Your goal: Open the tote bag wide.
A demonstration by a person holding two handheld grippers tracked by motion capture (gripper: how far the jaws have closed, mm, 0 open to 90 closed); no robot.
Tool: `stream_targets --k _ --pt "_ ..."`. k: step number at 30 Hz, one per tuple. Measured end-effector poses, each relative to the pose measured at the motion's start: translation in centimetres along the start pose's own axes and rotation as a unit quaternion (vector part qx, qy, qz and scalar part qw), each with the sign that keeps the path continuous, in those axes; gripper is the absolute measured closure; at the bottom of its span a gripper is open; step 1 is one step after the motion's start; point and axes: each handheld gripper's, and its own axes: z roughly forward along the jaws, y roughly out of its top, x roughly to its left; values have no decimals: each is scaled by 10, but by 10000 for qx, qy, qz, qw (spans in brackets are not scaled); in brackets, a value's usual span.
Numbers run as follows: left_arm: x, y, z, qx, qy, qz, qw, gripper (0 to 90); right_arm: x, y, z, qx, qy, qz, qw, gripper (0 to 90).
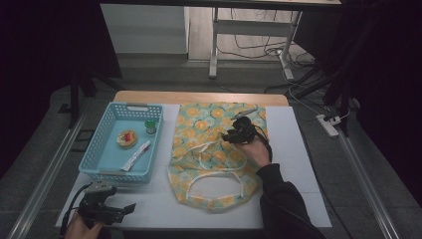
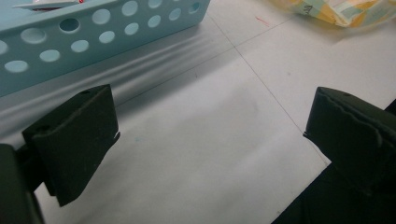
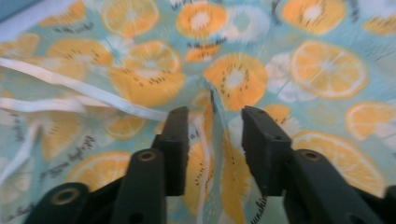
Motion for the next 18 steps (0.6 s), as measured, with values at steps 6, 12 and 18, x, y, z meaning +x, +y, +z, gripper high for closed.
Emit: stream_targets --k 6,12,18 --pt "0 0 0 2 4 -16 10000 24 13 1 -16 -103 141 -33 9998 404" --pt "0 0 0 6 11 -12 10000 25 28 -5 -23 -23 382 -157 9991 283" --pt "0 0 0 4 8 -2 10000 25 43 -14 -22 127 480 -298 9983 204"
